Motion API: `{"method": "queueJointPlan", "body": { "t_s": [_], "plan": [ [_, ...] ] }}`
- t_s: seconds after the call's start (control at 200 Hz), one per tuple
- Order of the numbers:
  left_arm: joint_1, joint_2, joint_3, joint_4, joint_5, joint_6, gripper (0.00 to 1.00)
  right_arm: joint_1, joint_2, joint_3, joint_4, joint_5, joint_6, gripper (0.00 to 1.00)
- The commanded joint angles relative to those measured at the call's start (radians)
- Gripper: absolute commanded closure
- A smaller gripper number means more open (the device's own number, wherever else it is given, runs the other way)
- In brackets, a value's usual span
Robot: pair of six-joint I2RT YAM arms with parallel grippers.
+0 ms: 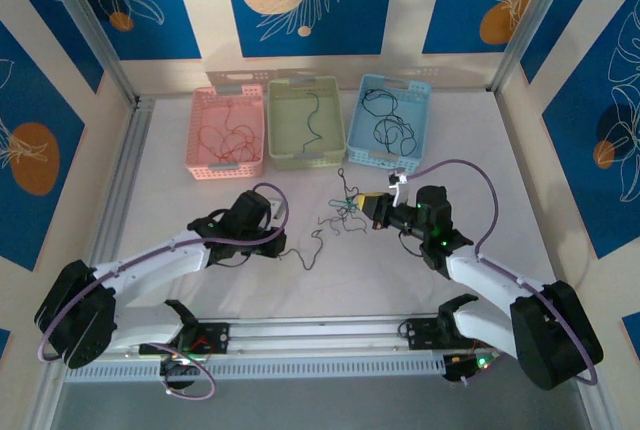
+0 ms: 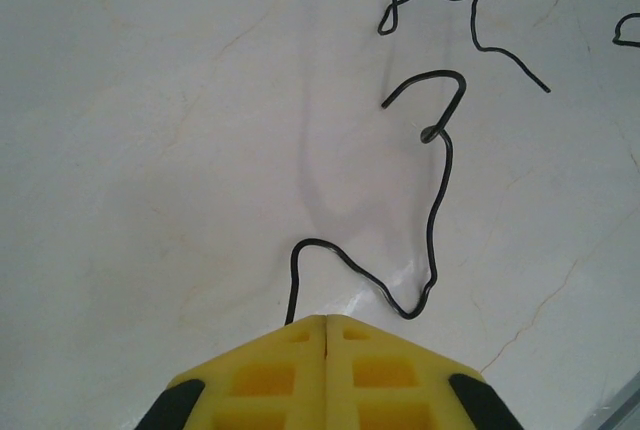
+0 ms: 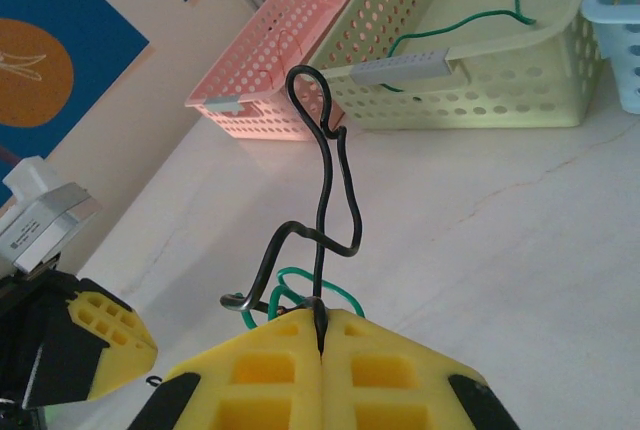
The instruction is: Untangle the cables
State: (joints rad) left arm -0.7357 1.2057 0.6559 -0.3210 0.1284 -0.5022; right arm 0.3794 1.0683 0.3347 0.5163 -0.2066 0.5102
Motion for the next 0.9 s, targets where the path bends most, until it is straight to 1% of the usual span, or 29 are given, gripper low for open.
{"method": "queueJointPlan", "body": {
  "t_s": [0.0, 0.055, 0.145, 0.195, 0.27, 0.37, 0.5, 0.695, 0.815, 0.895],
  "plan": [
    [-0.008, -0.026, 0.013, -0.024, -0.024, 0.014, 0.76, -0.020, -0.026, -0.021, 0.027, 0.021, 0.034, 1.00],
    [-0.009, -0.038, 0.017, -0.056, -0.049, 0.014, 0.62, -0.024, -0.025, -0.022, 0.027, 0.019, 0.040, 1.00],
    [-0.009, -0.066, 0.007, -0.093, -0.082, -0.005, 0.47, -0.025, -0.022, -0.021, 0.027, 0.018, 0.039, 1.00],
    [-0.008, -0.083, -0.014, -0.096, -0.086, -0.028, 0.42, -0.026, -0.022, -0.020, 0.024, 0.021, 0.041, 1.00],
    [-0.011, -0.103, -0.054, -0.080, -0.067, -0.073, 0.40, -0.026, -0.020, -0.019, 0.022, 0.025, 0.042, 1.00],
    [-0.019, -0.092, -0.107, -0.020, -0.031, -0.115, 0.38, -0.027, -0.020, -0.019, 0.022, 0.026, 0.042, 1.00],
    [-0.024, -0.025, -0.126, 0.028, -0.038, -0.132, 0.38, -0.025, -0.019, -0.020, 0.022, 0.026, 0.043, 1.00],
    [-0.024, 0.020, -0.137, 0.136, -0.041, -0.155, 0.42, -0.030, -0.020, -0.020, 0.022, 0.025, 0.045, 1.00],
    [-0.025, 0.039, -0.132, 0.173, -0.046, -0.157, 0.48, -0.028, -0.018, -0.019, 0.023, 0.024, 0.045, 1.00],
    [-0.025, 0.050, -0.127, 0.181, -0.044, -0.157, 0.56, -0.030, -0.017, -0.019, 0.021, 0.023, 0.045, 1.00]
  ]
}}
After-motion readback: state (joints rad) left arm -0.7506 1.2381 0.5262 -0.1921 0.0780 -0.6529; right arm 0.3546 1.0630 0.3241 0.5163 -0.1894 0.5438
